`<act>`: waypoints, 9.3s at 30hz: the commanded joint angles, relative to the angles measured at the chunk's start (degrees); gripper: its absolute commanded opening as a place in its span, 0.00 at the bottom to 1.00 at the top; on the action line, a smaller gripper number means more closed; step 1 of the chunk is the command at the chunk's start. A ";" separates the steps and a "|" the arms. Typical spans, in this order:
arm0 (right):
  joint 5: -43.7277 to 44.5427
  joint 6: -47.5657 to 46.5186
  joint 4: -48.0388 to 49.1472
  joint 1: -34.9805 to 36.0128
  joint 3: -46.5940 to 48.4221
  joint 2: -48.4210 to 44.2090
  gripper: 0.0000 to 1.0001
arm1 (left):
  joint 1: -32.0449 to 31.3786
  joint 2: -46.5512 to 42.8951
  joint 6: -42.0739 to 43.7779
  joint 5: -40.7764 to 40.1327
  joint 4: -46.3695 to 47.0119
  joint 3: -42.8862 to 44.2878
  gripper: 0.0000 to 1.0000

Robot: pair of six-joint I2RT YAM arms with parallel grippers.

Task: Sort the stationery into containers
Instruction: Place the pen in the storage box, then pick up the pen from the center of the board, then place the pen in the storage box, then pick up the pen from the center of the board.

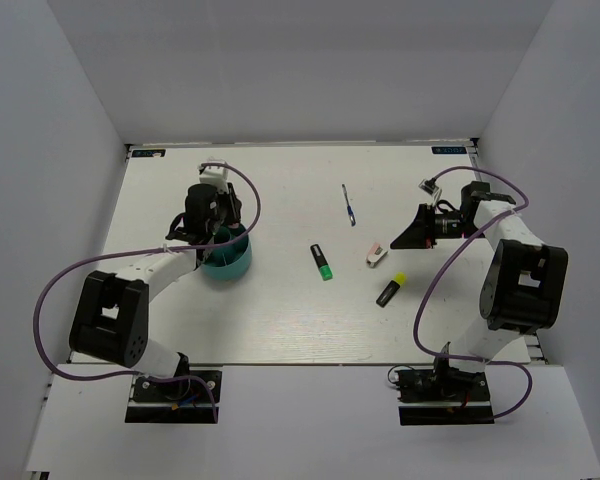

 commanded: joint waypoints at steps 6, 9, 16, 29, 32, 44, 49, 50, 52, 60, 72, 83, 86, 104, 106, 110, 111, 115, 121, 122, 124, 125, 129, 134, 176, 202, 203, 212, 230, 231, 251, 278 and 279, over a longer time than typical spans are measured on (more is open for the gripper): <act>-2.43 -2.71 -2.71 -0.19 2.69 1.37 0.12 | 0.41 -0.29 0.83 0.08 2.24 -0.97 0.00; -2.61 -3.15 -3.32 -0.27 2.95 1.37 0.12 | 0.23 0.15 1.62 -0.27 2.16 -0.89 0.00; -2.87 -3.86 -4.03 -0.10 3.13 1.55 0.15 | 0.41 1.29 2.23 -0.27 2.24 -0.89 0.00; -3.40 -4.82 -5.08 -0.19 3.48 1.63 0.19 | 0.41 0.33 2.67 -1.32 1.80 -2.38 0.31; -3.32 -4.74 -5.34 -0.19 3.57 1.64 0.20 | 0.41 -0.11 2.76 -1.68 1.63 -2.82 0.36; -3.49 -5.61 -6.48 -0.27 3.92 1.02 0.24 | 0.41 -4.41 2.24 -1.68 0.31 -3.79 0.54; -3.14 -5.96 -6.93 -0.10 4.27 1.02 0.24 | 0.23 -7.75 2.06 -0.54 -0.57 -4.05 0.56; -2.96 -5.97 -7.01 -0.10 4.27 1.02 0.26 | -0.03 -8.20 2.15 -0.54 -0.57 -4.14 0.57; -2.18 -6.05 -6.93 -0.19 4.80 0.85 0.26 | -0.47 -9.42 2.23 -0.10 -1.53 -3.70 0.57; 31.02 6.33 12.47 3.92 3.22 -5.21 0.58 | -5.21 -15.40 1.36 4.46 -12.50 3.41 0.13; 43.35 11.17 17.45 12.38 24.63 8.51 0.31 | -11.37 -27.93 0.56 6.44 -53.99 10.75 0.91; 55.55 22.24 14.86 28.27 53.84 32.30 0.24 | -11.02 -57.05 0.30 -36.35 -50.85 -10.29 0.60; 62.22 21.98 19.96 30.91 54.11 34.49 0.26 | -10.93 -60.21 1.18 -38.41 -50.32 -12.21 0.77; 78.78 17.94 25.95 32.95 55.69 43.03 0.31 | -10.75 -60.93 1.53 -37.10 -50.58 -13.81 0.80; 78.17 18.12 25.86 32.77 55.69 43.64 0.31 | -10.75 -60.76 1.79 -37.19 -50.58 -13.81 0.80; 77.81 18.55 25.59 32.60 55.77 44.52 0.31 | -10.67 -60.93 1.97 -37.45 -50.58 -13.98 0.81; 77.72 18.64 25.51 32.51 55.78 44.61 0.31 | -10.67 -60.85 1.97 -37.45 -50.49 -13.98 0.81; 77.46 19.17 24.54 32.60 56.22 45.58 0.31 | -10.75 -60.85 1.97 -37.62 -50.40 -13.98 0.81; 76.32 21.01 22.70 31.54 57.35 46.81 0.31 | -10.75 -60.94 2.06 -37.98 -50.40 -14.07 0.81; 76.14 21.36 21.65 31.28 57.53 46.81 0.31 | -10.75 -60.93 2.15 -37.89 -50.40 -13.98 0.81; 74.74 22.42 21.03 30.67 57.36 47.08 0.31 | -10.75 -60.93 2.06 -37.89 -50.40 -14.16 0.81; 73.86 22.51 20.15 30.84 57.27 47.16 0.31 | -10.67 -60.85 2.23 -37.89 -50.49 -14.07 0.81; 70.71 23.39 17.78 30.40 55.78 47.34 0.28 | -10.75 -61.02 2.23 -37.89 -50.40 -14.16 0.81; 65.34 24.88 12.60 30.23 54.46 47.78 0.22 | -10.67 -61.28 2.41 -38.33 -50.49 -14.16 0.81; 13.57 59.52 66.19 52.19 64.38 34.85 0.00 | -10.49 -70.78 4.26 -47.38 -46.54 -17.59 0.82; 12.77 38.51 76.40 60.55 56.83 44.17 0.00 | -9.35 -71.66 3.82 -45.54 -46.54 -17.59 0.82; 13.55 38.16 76.22 60.63 56.83 44.44 0.00 | -9.52 -71.83 3.90 -45.53 -46.54 -17.50 0.82; 16.72 35.43 75.34 62.30 56.66 46.63 0.00 | -9.52 -72.36 3.90 -45.45 -46.36 -17.67 0.82; 15.85 34.55 75.95 62.13 50.59 45.32 0.06 | -9.44 -72.89 3.99 -45.36 -46.53 -17.76 0.82; 15.59 34.46 76.04 62.22 50.42 44.97 0.09 | -9.52 -72.89 3.99 -45.45 -46.36 -17.76 0.82; 14.09 30.25 71.30 61.43 46.37 37.94 0.46 | -9.35 -72.71 4.34 -46.06 -46.19 -18.11 0.83; 77.73 20.74 20.44 54.68 42.78 14.21 0.00 | -9.43 -66.84 5.66 -26.22 -44.87 -18.20 0.00; 77.03 21.10 19.63 53.00 40.94 11.85 0.08 | -9.44 -66.21 5.49 -24.89 -44.87 -18.11 0.00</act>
